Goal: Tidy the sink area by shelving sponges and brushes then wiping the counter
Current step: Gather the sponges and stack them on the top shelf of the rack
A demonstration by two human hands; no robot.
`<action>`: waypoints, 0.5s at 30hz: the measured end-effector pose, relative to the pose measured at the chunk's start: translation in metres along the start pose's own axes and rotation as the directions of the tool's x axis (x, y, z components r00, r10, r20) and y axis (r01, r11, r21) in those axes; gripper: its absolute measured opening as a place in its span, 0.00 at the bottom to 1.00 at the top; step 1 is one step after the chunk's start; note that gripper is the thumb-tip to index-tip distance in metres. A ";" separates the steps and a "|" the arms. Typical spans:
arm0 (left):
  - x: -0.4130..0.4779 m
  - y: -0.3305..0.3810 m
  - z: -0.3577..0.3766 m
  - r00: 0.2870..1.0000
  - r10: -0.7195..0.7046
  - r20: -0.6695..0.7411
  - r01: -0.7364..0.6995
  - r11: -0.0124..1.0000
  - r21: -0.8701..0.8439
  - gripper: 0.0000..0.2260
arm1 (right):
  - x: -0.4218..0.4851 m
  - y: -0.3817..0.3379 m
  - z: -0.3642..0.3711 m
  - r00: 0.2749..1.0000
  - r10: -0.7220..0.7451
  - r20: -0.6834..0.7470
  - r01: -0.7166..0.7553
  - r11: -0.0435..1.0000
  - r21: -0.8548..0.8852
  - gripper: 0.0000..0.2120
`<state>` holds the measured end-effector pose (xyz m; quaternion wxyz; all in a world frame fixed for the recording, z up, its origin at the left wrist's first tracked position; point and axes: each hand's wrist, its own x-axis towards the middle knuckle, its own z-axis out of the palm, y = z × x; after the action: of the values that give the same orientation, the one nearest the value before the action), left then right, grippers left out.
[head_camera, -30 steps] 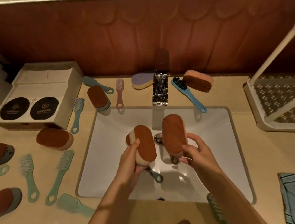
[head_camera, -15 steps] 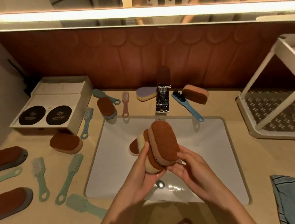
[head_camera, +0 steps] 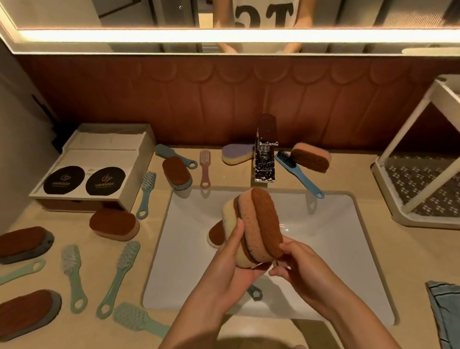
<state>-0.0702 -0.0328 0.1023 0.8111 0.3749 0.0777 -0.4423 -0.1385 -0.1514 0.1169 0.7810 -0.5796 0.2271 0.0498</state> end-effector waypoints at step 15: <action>-0.015 0.043 -0.007 0.998 0.061 -0.024 -0.048 0.933 0.358 0.18 | 0.006 -0.029 0.012 0.959 -0.233 -0.161 0.158 0.912 -0.378 0.21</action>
<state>-0.0443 -0.0042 0.1272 0.7400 0.5254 -0.0004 -0.4199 -0.1192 -0.1505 0.1426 0.6347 -0.7353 0.2328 -0.0473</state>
